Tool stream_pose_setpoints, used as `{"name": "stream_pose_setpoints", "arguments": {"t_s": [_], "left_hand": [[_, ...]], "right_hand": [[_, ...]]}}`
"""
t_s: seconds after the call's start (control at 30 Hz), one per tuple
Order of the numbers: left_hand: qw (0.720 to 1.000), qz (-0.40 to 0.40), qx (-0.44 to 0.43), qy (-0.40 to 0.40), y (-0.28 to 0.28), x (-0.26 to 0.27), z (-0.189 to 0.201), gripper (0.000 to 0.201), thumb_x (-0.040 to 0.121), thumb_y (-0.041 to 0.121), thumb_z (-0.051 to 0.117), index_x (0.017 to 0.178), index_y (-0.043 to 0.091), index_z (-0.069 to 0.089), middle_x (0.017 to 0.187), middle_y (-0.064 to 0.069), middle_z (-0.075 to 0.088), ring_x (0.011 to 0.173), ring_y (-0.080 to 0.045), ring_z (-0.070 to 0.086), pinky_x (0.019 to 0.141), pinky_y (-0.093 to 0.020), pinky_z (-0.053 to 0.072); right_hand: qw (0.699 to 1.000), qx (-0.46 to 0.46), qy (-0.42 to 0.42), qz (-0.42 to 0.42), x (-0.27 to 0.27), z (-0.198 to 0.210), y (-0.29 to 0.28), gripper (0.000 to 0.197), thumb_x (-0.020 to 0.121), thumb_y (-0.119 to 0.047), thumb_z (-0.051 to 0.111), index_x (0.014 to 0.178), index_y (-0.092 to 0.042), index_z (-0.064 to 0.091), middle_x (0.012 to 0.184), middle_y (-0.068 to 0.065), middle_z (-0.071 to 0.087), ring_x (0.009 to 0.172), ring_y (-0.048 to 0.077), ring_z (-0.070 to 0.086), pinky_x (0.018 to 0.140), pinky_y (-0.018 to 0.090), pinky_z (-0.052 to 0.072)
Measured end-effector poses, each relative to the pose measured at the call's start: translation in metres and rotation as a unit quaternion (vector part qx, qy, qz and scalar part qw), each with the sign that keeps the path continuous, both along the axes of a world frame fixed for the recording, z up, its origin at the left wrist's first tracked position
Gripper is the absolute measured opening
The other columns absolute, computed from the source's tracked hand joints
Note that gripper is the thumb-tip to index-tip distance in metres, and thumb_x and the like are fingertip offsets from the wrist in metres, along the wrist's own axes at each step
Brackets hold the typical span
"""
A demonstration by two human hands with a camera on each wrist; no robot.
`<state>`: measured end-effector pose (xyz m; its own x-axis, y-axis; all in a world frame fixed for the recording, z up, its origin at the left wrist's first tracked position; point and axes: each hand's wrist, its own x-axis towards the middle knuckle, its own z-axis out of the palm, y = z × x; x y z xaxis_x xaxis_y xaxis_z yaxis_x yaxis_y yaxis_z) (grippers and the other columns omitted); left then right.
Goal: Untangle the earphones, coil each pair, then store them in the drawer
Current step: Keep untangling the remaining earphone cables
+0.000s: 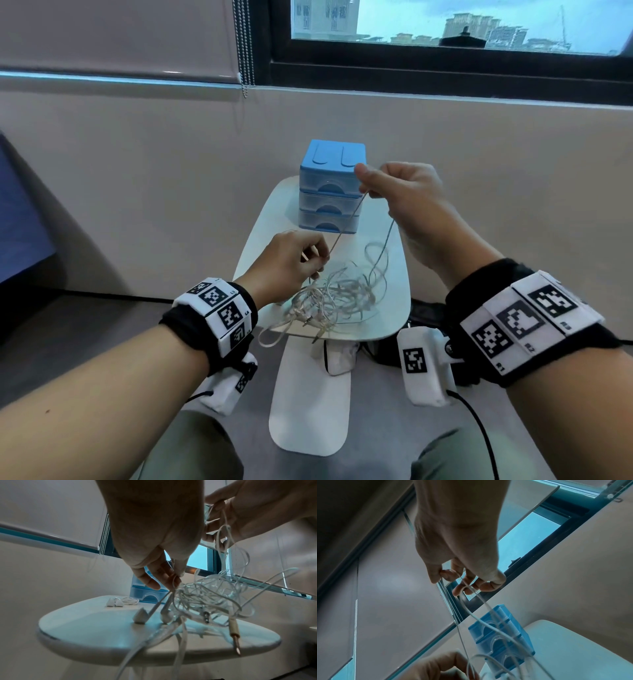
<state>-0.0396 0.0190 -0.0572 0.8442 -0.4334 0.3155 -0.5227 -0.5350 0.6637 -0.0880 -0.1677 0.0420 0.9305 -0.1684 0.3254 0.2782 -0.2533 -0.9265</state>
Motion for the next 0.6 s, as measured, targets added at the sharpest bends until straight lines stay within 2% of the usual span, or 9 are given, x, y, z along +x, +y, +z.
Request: {"name": "stream_pose_setpoints", "arguments": {"t_s": [0.07, 0.13, 0.17, 0.27, 0.33, 0.43, 0.5, 0.6], "left_hand": [[1.0, 0.003, 0.004, 0.001, 0.001, -0.001, -0.001, 0.013, 0.094, 0.005, 0.068, 0.085, 0.013, 0.066, 0.083, -0.003, 0.071, 0.064, -0.012, 0.072, 0.066, -0.027, 0.056], [1.0, 0.015, 0.004, 0.004, 0.002, -0.001, -0.003, 0.013, 0.095, 0.004, 0.067, 0.085, 0.013, 0.065, 0.083, -0.003, 0.07, 0.064, -0.012, 0.072, 0.066, -0.026, 0.055], [1.0, 0.022, 0.001, 0.009, 0.003, 0.0, -0.003, 0.013, 0.095, 0.005, 0.067, 0.085, 0.014, 0.065, 0.082, -0.003, 0.071, 0.064, -0.012, 0.073, 0.067, -0.027, 0.056], [0.999, 0.042, -0.015, 0.026, 0.005, 0.002, -0.002, 0.012, 0.096, 0.008, 0.067, 0.086, 0.016, 0.066, 0.077, -0.003, 0.072, 0.065, -0.015, 0.073, 0.071, -0.034, 0.06], [0.998, 0.05, -0.023, 0.03, 0.006, 0.002, -0.001, 0.012, 0.097, 0.009, 0.067, 0.087, 0.016, 0.066, 0.076, -0.003, 0.073, 0.065, -0.015, 0.073, 0.073, -0.036, 0.061], [0.998, 0.058, -0.021, 0.034, 0.007, 0.001, 0.0, 0.012, 0.097, 0.009, 0.067, 0.088, 0.015, 0.066, 0.076, -0.003, 0.073, 0.063, -0.014, 0.073, 0.073, -0.035, 0.062], [0.997, 0.06, -0.012, 0.041, 0.007, -0.001, -0.001, 0.011, 0.098, 0.009, 0.066, 0.088, 0.015, 0.066, 0.076, -0.004, 0.073, 0.062, -0.015, 0.073, 0.072, -0.035, 0.061], [0.996, 0.066, 0.003, 0.052, 0.006, -0.002, -0.002, 0.01, 0.099, 0.01, 0.063, 0.09, 0.015, 0.063, 0.078, -0.004, 0.073, 0.061, -0.014, 0.072, 0.063, -0.028, 0.057]], "right_hand": [[0.999, 0.033, -0.018, -0.014, -0.001, 0.002, -0.002, 0.043, 0.093, -0.035, 0.073, 0.087, 0.006, 0.064, 0.083, 0.01, 0.057, 0.076, 0.015, 0.046, 0.062, 0.023, 0.04], [0.998, 0.042, -0.029, -0.032, -0.001, 0.003, -0.005, 0.047, 0.091, -0.04, 0.075, 0.085, 0.006, 0.064, 0.082, 0.01, 0.058, 0.076, 0.016, 0.046, 0.068, 0.031, 0.038], [0.997, 0.042, -0.035, -0.045, -0.001, 0.003, -0.007, 0.046, 0.091, -0.041, 0.075, 0.082, 0.003, 0.064, 0.081, 0.009, 0.058, 0.076, 0.016, 0.047, 0.068, 0.031, 0.037], [0.995, 0.04, -0.056, -0.077, 0.001, 0.0, -0.015, 0.038, 0.093, -0.038, 0.073, 0.069, -0.013, 0.057, 0.078, 0.007, 0.06, 0.072, 0.014, 0.049, 0.062, 0.024, 0.038], [0.993, 0.037, -0.067, -0.094, 0.001, -0.003, -0.02, 0.037, 0.094, -0.037, 0.072, 0.068, -0.017, 0.053, 0.075, 0.004, 0.064, 0.069, 0.011, 0.053, 0.061, 0.022, 0.041], [0.989, 0.027, -0.077, -0.121, 0.004, -0.008, -0.027, 0.031, 0.095, -0.034, 0.069, 0.075, -0.016, 0.055, 0.071, 0.0, 0.064, 0.068, 0.013, 0.057, 0.069, 0.034, 0.049], [0.987, 0.009, -0.081, -0.137, 0.005, -0.01, -0.031, 0.029, 0.095, -0.036, 0.067, 0.075, -0.021, 0.053, 0.067, -0.001, 0.058, 0.064, 0.015, 0.053, 0.065, 0.038, 0.047], [0.984, -0.048, -0.089, -0.147, 0.007, -0.01, -0.036, 0.029, 0.095, -0.037, 0.067, 0.073, -0.023, 0.054, 0.061, -0.006, 0.047, 0.055, 0.01, 0.039, 0.059, 0.031, 0.036]]}}
